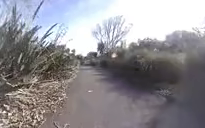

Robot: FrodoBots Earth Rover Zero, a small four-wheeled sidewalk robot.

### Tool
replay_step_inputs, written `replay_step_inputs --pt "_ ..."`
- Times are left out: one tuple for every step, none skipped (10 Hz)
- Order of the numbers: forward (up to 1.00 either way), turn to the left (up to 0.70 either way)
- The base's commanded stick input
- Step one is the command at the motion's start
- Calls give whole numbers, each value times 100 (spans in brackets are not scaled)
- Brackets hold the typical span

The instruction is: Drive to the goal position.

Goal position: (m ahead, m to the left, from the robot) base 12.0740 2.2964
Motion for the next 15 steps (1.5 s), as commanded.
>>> replay_step_inputs --pt "45 0" --pt "45 0" --pt "45 0" --pt "45 0" --pt "45 0" --pt "45 0" --pt "45 0" --pt "45 0" --pt "45 0" --pt "45 0" --pt "45 0" --pt "45 0" --pt "45 0" --pt "45 0" --pt "45 0"
